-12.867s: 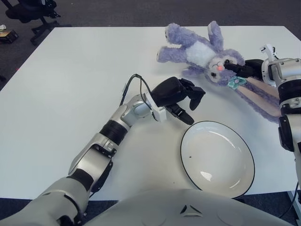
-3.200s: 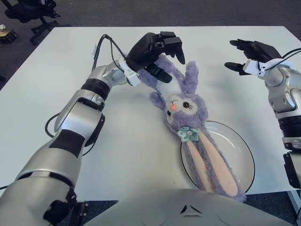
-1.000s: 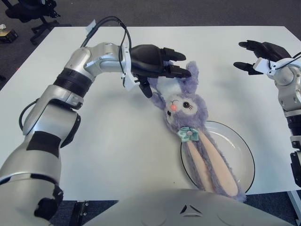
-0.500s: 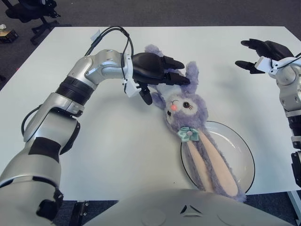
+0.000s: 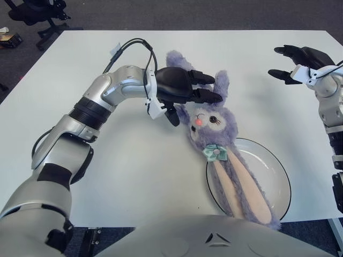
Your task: Put the doll into the plate.
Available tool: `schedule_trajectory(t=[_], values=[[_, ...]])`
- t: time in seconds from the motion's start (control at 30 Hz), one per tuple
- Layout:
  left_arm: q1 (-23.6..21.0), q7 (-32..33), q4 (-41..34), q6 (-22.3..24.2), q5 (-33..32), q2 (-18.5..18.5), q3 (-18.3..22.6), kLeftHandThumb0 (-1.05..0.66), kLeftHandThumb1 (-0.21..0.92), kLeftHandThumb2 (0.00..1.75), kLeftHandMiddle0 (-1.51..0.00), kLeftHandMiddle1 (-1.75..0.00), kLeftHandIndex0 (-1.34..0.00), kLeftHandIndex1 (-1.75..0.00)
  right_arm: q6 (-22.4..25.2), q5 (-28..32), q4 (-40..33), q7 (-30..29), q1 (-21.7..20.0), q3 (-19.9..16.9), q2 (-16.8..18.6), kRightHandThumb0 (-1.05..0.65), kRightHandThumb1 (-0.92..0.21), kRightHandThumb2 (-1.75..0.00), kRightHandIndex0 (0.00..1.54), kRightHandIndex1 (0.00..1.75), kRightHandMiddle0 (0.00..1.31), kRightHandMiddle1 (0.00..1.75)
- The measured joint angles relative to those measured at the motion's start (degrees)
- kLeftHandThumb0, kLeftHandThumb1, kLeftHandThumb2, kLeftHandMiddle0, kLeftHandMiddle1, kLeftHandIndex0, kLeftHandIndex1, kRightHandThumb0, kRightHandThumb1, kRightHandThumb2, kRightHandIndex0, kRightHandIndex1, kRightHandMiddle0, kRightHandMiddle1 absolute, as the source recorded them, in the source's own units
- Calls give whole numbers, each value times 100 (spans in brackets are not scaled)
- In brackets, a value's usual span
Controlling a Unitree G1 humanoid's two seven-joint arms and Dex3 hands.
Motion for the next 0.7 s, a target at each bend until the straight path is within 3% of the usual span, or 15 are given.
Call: schedule_trajectory(t=[0.7], values=[[-42, 88, -26, 356, 554, -658, -169, -91, 92, 51, -27, -3, -19, -6, 233, -47, -22, 86, 34, 29, -13, -67, -92, -62, 53, 2, 39, 3]])
